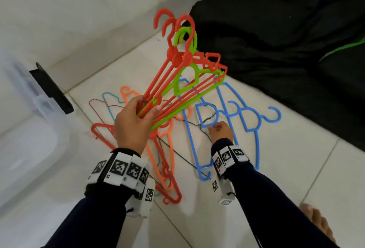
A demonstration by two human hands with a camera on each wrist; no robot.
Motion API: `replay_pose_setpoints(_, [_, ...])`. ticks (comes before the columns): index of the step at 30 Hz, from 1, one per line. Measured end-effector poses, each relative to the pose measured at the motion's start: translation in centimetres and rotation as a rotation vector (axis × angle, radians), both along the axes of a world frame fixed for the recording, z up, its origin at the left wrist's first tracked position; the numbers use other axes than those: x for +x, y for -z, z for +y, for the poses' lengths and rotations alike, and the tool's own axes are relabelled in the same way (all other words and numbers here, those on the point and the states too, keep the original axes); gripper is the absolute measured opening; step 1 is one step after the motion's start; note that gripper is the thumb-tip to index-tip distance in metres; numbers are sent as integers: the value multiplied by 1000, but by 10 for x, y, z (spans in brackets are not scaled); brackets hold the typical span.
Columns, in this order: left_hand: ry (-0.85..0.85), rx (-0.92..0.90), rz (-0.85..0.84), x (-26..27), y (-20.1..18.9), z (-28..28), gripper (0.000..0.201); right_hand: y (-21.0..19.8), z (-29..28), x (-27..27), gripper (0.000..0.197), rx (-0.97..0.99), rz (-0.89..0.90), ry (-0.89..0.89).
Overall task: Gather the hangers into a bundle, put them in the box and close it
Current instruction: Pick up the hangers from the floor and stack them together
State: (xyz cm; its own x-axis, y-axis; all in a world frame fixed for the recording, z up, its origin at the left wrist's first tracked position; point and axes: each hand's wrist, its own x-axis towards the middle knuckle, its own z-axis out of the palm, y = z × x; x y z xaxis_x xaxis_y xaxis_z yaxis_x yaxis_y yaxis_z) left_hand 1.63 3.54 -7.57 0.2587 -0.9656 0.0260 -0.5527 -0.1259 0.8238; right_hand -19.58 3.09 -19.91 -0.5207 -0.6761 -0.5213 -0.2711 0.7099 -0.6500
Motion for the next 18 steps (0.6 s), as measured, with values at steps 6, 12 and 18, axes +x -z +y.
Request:
replay_pose_setpoints(6, [-44, -31, -11, 7, -32, 21, 43, -68, 20, -60, 15, -172, 48, -74])
replay_pose_setpoints(12, [28, -79, -77, 11, -79, 41, 40, -178, 61, -105, 20, -181, 323, -421])
replay_pose_setpoints(18, [154, -128, -123, 8, -112, 64, 42, -242, 84, -79, 5, -433, 130, -624])
